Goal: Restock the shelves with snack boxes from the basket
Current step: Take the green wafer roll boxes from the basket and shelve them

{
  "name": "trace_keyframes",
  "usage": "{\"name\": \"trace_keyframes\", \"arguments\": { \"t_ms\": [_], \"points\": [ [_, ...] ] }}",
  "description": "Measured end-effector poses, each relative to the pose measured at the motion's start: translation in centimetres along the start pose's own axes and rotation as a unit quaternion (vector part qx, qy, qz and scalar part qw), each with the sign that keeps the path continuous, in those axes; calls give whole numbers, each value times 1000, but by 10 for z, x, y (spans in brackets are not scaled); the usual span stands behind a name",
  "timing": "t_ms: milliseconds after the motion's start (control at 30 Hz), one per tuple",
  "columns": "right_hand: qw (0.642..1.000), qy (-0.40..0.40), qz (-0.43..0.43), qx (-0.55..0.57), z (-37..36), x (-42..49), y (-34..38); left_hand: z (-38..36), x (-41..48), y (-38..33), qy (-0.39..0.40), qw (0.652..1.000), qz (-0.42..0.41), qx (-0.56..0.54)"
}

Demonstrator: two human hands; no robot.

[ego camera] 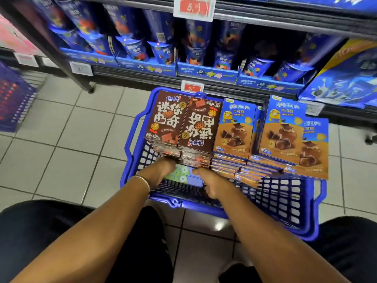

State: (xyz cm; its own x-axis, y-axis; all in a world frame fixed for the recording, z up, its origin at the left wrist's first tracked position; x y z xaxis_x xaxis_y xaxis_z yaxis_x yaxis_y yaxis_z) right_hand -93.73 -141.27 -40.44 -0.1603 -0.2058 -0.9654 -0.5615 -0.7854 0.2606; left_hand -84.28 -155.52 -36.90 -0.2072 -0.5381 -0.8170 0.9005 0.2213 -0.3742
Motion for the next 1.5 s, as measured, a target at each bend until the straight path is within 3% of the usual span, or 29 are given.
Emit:
{"name": "trace_keyframes", "arguments": {
  "t_ms": [167,300,433,533,633,700,833,933,1133,1233,1367,1500],
  "points": [
    [996,-50,6,71,1,-70,11,24,-64,-13,-15,996,46,-71],
    [984,-98,11,148,4,-171,25,69,-157,-55,-19,996,25,-88],
    [947,-44,-26,317,-1,-288,37,124,-274,-104,-35,992,-37,-115],
    [936,-22,17,351,8,-380,62,166,-363,-136,-69,989,-73,-109],
    [923,-47,57,377,27,-473,92,206,-442,-162,-70,969,-47,-233],
    [913,-33,86,398,35,-529,115,226,-484,-180,-31,944,-8,-328],
    [916,4,194,350,51,-628,160,259,-550,-214,35,942,18,-332],
    [912,29,273,304,64,-681,185,267,-585,-236,72,950,-13,-304],
    [904,74,376,187,91,-761,218,298,-649,-288,21,932,-182,-313],
    [888,75,441,103,106,-800,239,326,-687,-317,-4,920,-297,-255],
    [818,44,569,-78,107,-864,271,355,-745,-355,18,902,-422,-88],
    [795,101,581,-142,87,-904,280,369,-793,-390,-10,876,-482,12]
  ]
}}
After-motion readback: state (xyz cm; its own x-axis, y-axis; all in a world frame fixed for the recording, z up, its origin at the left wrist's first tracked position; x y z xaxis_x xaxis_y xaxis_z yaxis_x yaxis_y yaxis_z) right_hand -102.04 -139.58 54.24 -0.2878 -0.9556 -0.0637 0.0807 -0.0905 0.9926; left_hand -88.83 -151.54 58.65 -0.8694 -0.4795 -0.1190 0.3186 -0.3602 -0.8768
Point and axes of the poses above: each hand's wrist, its own x-axis towards the middle knuckle, its own z-axis out of the back of the hand, y = z × x, the point moved 6 cm from there along x, towards the middle knuckle, and after that the axes turned 3 degrees about x, right-handed, at the moved point
